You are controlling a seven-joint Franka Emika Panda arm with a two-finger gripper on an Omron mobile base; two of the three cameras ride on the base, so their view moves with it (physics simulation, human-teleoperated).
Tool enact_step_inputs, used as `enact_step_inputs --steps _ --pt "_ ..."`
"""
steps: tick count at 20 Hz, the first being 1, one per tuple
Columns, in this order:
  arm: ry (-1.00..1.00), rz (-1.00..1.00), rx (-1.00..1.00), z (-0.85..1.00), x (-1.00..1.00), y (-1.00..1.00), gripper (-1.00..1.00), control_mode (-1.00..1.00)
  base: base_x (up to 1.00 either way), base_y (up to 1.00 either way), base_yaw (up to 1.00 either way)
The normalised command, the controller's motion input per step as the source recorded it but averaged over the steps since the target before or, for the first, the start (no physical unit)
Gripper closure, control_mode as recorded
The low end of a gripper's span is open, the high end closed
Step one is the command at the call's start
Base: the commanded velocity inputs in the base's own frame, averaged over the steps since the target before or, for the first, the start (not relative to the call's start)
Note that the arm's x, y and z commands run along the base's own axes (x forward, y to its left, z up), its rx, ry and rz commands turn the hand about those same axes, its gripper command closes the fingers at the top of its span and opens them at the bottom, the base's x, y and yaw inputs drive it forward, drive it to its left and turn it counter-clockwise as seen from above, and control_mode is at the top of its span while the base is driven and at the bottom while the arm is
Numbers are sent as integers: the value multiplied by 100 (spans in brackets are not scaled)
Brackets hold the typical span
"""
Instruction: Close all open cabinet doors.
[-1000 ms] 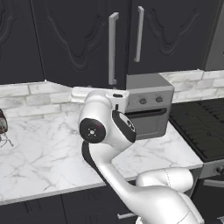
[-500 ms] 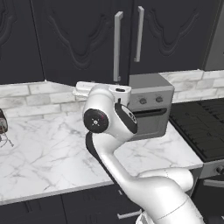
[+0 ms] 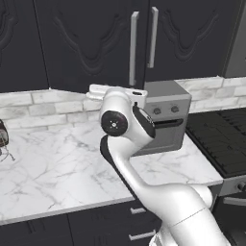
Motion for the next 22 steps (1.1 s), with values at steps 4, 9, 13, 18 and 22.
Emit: enact_step_inputs --steps 4,9,13,18,22 --pt "-4 7 1 -6 37 -12 -100 -100 0 0 0" --pt "-3 9 0 -6 37 -9 -100 -100 0 0 0" --pt "0 10 0 -3 40 -6 -100 -100 0 0 0" --pt "0 10 0 -4 46 -3 -100 -100 0 0 0" --pt "0 9 0 -3 46 -1 -100 -100 0 0 0"
